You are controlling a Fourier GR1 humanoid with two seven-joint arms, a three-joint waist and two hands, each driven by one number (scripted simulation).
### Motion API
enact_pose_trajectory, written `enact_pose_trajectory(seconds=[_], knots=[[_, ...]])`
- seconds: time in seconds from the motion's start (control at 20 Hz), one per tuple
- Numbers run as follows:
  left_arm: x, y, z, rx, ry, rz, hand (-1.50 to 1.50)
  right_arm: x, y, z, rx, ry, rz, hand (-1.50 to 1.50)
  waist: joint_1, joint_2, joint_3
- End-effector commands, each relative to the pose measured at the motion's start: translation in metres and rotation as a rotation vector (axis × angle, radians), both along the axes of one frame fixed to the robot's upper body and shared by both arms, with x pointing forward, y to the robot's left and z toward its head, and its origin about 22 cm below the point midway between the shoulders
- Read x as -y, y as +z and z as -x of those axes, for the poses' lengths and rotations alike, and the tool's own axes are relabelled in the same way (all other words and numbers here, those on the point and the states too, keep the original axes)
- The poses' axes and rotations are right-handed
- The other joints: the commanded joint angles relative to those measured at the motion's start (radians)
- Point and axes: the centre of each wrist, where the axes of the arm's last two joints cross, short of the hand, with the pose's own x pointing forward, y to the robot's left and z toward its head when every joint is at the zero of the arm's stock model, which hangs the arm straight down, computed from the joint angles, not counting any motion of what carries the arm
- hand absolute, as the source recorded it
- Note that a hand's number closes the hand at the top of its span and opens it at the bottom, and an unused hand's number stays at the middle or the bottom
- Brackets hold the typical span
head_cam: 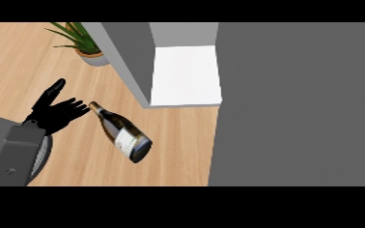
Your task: Pick up the wine, place it into the cabinet and close the cabinet
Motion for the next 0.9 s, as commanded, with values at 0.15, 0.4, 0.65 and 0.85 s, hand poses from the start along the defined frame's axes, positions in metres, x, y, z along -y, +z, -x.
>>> enact_pose_trajectory(seconds=[0.15,0.4,0.65,0.85], knots=[[0.011,-0.042,0.032,-0.041,0.014,0.065,-1.50,0.018,0.044,0.057,0.047,0.046,-0.018,-1.50,0.002,0.000,-0.010],[0.036,-0.055,0.030,-0.050,0.003,0.037,-1.50,0.012,0.039,0.049,0.038,0.030,-0.044,-1.50,-0.002,0.003,-0.011],[0.040,-0.083,0.063,-0.078,-0.013,0.067,-1.50,0.011,0.033,0.033,0.056,0.025,-0.032,-1.50,0.003,0.007,-0.012],[0.065,-0.092,0.062,-0.094,-0.028,0.111,-1.50,0.008,0.033,0.034,0.055,0.030,-0.054,-1.50,0.002,0.001,-0.011]])
